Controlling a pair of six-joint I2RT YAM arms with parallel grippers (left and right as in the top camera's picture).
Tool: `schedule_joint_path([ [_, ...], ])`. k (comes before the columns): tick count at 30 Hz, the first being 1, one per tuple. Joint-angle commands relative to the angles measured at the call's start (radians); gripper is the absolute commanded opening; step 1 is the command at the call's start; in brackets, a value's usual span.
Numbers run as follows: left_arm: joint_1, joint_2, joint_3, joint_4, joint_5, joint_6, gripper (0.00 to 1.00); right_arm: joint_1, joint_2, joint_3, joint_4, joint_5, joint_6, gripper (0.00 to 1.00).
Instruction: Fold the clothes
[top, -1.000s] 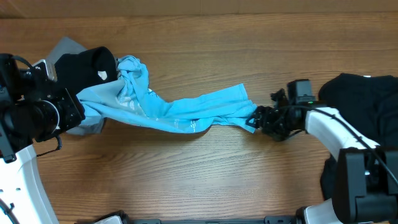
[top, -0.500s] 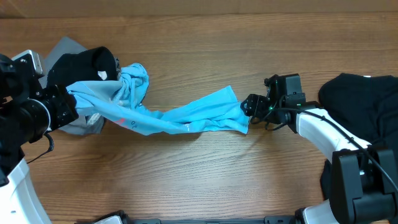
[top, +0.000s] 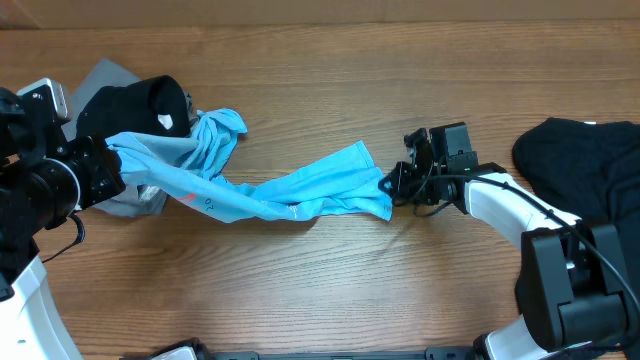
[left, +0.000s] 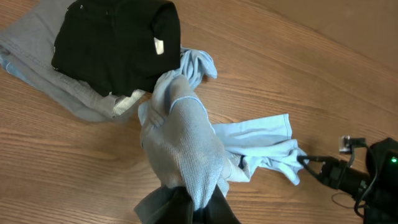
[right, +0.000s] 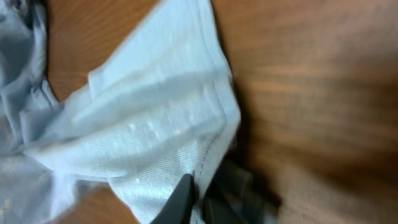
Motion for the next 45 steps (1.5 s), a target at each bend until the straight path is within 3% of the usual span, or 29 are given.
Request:
schedule_joint_path([
  [1,0.005,-0.015,0.028,0.004,-0.003,0.023,0.04,-0.026,-0.057,0.034,-0.104,-0.033,-0.013,0.04],
  [8,0.005,-0.016,0.072,-0.002,-0.009,0.027,0.04,-0.061,-0.352,0.125,-0.396,0.142,-0.035,0.04],
  [11,0.005,-0.015,0.081,0.023,-0.053,0.026,0.04,-0.061,-0.472,0.164,-0.447,0.2,-0.035,0.04],
  [16,0.004,0.024,0.08,0.085,-0.076,0.027,0.04,-0.061,-0.552,0.175,-0.396,0.258,0.003,0.04],
  [22,-0.009,0.164,0.078,0.068,0.021,0.084,0.04,-0.092,-0.382,0.171,-0.228,0.406,0.089,0.04],
  [23,-0.017,0.187,0.078,0.064,0.039,0.095,0.04,-0.103,-0.337,0.171,-0.187,0.41,0.103,0.15],
  [24,-0.029,0.212,0.078,0.061,0.056,0.107,0.04,-0.117,-0.283,0.171,-0.139,0.409,0.104,0.34],
  [25,-0.041,0.232,0.078,0.059,0.058,0.109,0.04,-0.13,-0.229,0.171,-0.102,0.408,0.104,0.65],
  [26,-0.056,0.248,0.078,0.056,0.058,0.11,0.04,-0.141,-0.194,0.172,-0.091,0.402,0.105,0.73],
  [27,-0.068,0.26,0.078,0.054,0.058,0.118,0.04,-0.155,-0.164,0.174,-0.095,0.375,0.104,0.74],
  [36,-0.143,0.257,0.08,0.058,0.011,0.158,0.05,-0.21,-0.164,0.172,-0.41,-0.013,0.069,0.73],
  [40,-0.143,0.253,0.08,0.053,0.01,0.158,0.08,-0.101,-0.163,0.124,-0.51,-0.026,0.081,0.57],
  [45,-0.143,0.253,0.08,0.054,0.008,0.158,0.1,0.023,-0.161,0.03,-0.373,0.064,0.291,0.31],
])
